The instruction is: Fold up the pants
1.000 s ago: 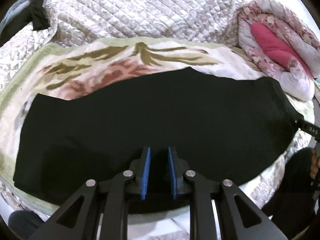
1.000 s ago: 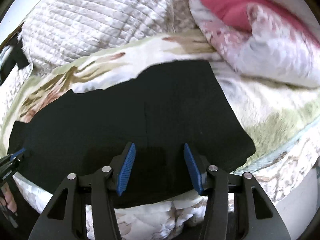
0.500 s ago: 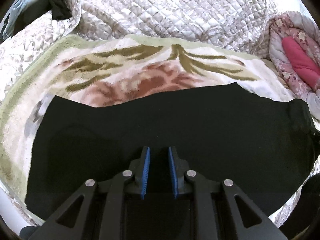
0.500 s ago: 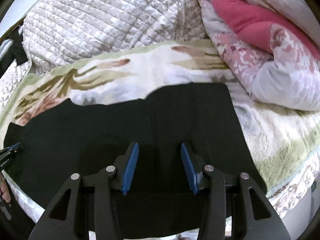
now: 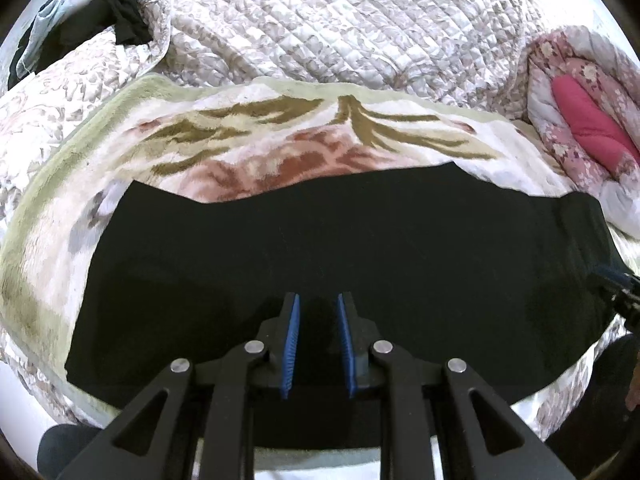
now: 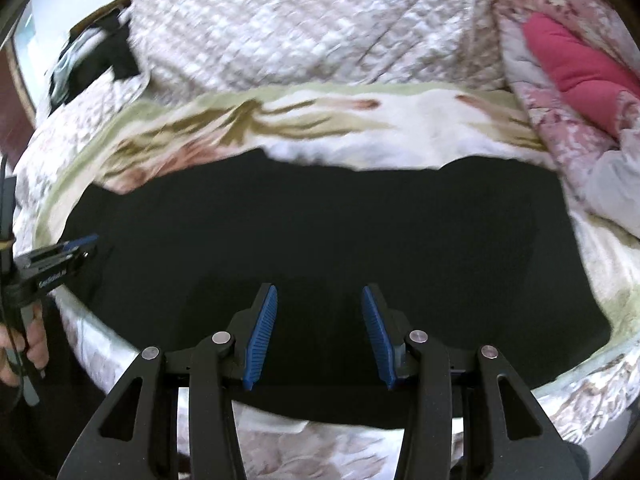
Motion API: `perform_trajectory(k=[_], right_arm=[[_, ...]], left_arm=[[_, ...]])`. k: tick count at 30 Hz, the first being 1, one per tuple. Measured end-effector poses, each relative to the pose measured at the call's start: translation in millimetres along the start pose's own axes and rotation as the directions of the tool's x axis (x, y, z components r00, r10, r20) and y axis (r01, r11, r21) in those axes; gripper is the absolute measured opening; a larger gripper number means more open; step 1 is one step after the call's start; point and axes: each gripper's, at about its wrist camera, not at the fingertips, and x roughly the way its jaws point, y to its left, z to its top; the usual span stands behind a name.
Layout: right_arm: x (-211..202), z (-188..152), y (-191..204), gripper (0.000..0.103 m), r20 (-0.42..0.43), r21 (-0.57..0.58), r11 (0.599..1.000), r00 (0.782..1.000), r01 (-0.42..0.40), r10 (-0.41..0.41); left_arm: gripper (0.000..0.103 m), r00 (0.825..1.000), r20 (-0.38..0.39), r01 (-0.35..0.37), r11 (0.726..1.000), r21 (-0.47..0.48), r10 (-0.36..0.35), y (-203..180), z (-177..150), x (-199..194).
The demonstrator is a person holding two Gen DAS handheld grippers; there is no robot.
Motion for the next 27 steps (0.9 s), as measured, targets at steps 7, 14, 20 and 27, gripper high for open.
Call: perform_trajectory(k=[7, 14, 20, 27], right_arm=[[7.6, -9.8, 1.6, 0.047, -0.043, -0.007, 1.000, 0.999, -0.001, 0.001], [4.9, -11.1, 4.5, 0.047, -0.045, -0.003, 1.000, 0.999, -0.009, 0.009], [4.5, -9.9, 6.6, 0.047, -0.046, -0.004, 1.000, 0.999, -0.011, 0.011], [5.1, -6.3, 9.0, 0.047, -0.045, -0.003, 1.000, 0.999, -0.013, 0.012]], left_arm=[[0.024, 1.000, -0.025, 0.004, 1.000, 0.012, -0.004, -0.4, -13.0, 1.0], [0.024, 1.000, 0.000, -0.021, 0.999, -0.024, 0.021, 17.4, -12.6, -14.5], [0.039, 0.995, 0.049, -0.077, 0.992, -0.102, 0.082, 61.6, 1.9, -27.6], [0.053, 0.990, 0.040, -0.122, 0.972, -0.202, 0.132, 123.0, 17.2, -23.9]])
